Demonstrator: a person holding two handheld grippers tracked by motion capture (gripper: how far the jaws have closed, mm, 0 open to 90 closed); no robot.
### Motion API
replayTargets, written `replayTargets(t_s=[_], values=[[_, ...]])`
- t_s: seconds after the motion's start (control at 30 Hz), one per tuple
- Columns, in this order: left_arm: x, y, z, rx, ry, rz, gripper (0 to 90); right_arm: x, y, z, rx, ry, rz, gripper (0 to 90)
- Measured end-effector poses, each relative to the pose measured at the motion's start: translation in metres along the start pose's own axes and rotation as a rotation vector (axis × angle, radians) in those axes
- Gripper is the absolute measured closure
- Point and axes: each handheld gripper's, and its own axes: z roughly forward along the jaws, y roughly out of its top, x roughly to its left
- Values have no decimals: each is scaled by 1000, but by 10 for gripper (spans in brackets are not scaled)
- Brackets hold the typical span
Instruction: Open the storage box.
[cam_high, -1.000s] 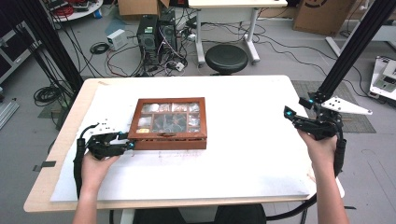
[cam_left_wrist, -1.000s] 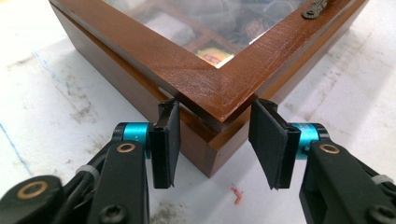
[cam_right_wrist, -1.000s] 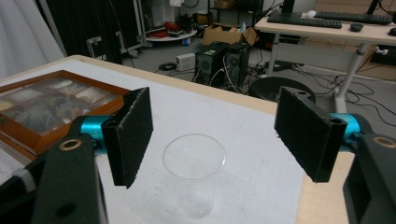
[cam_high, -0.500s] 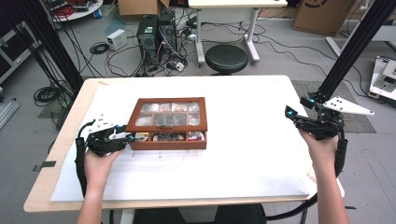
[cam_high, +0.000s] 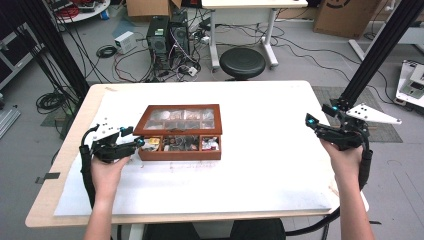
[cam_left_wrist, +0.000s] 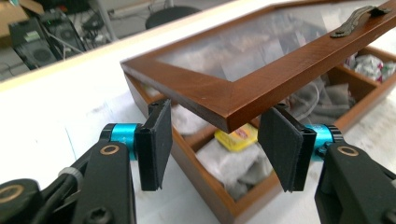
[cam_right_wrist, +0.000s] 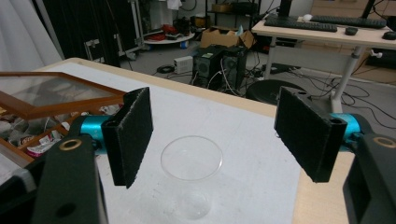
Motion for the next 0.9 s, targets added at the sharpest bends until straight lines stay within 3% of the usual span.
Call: replayTargets(t_s=[0.13,0.23,0.37,0.47,0.77,0.9], values=[[2,6,3,-26,-13,-20,452,-3,-2,-3,-4,0,13,283],[4,12,4,-18,-22,-36,453,-4,-2,-5,-6,-6,21,283],[7,18,4,-33,-27,-88,456,-3,-2,-8,-8,-13,21,283],[9,19,5,-49,-38,-100,457,-3,-3,-10,-9,-15,17,283],[11,36,6,-30,-14,-49,456,-5,-5,-20,-12,-30,22,283],[14,43,7,-32,-21,-58,454,-9,-7,-26,-14,-39,32,283]])
